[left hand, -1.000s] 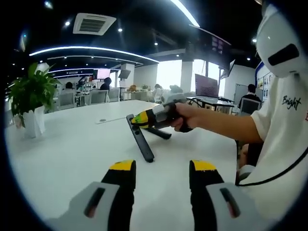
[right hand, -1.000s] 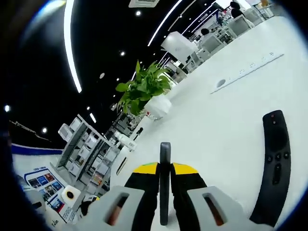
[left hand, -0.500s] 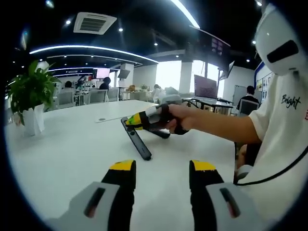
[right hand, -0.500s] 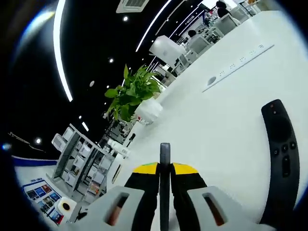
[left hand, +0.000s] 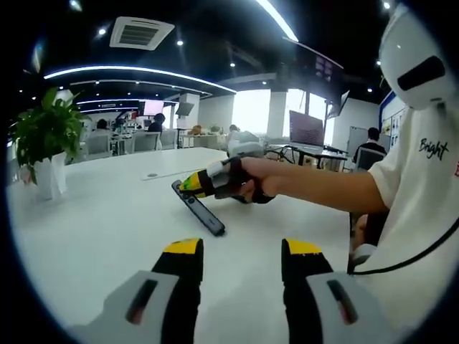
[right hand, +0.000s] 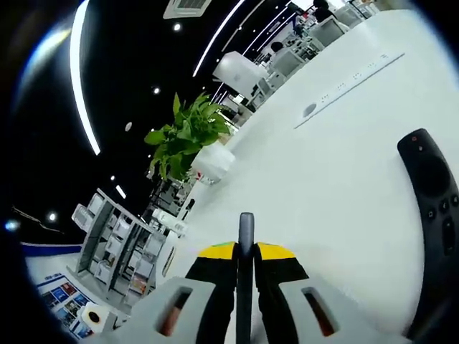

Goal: Pflip the remote and laser pointer to the front side, press the buttons, and align them neatly on the table

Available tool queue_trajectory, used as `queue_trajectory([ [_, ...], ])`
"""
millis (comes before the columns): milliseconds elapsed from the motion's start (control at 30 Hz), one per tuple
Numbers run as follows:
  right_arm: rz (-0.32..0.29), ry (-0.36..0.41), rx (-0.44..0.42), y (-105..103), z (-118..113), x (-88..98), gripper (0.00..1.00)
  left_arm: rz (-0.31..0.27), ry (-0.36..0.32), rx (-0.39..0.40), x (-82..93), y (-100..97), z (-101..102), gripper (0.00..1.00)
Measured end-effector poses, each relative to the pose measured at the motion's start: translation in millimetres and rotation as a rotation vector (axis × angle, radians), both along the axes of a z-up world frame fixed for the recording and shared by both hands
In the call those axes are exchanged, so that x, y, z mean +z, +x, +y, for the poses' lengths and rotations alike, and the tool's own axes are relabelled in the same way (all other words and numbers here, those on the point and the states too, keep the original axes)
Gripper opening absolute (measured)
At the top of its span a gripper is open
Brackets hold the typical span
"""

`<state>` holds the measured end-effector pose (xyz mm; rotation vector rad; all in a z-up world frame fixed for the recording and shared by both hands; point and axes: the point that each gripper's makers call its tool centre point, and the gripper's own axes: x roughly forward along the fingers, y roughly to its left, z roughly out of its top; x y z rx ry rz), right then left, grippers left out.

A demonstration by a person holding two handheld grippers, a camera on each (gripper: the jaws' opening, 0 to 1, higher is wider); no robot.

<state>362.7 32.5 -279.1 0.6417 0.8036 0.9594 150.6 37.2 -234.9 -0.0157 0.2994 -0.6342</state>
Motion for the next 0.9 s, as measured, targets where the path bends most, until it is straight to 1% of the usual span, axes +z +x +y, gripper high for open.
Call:
queue_trajectory([
  [300,-0.001,-0.015,0.002,-0.2,5.2,-4.3,0.13,0.003,0.001,0.006,-0.1,-0.7,1.4,0.45],
  [400,-0.010,-0.019,0.003,0.0,6.6,-4.7,0.13,0.000,-0.001,0.008,1.0,-0.7,1.2,0.45],
  [500,0.002,0.002,0.009,-1.5,9.0,-4.1,0.13,0.002,0.000,0.011,0.2,-1.2,2.2,0.45],
  [733,0.013,-0.006,0.008,-1.9,11.4,-9.7,0.13,0.008,0.002,0.015,-1.6,-2.4,2.7,0.45],
  [900,-0.008,-0.042,0.008,1.1,11.5,-13.7,0.13,0.009,0.002,0.016,-1.8,-1.4,2.6,0.45],
])
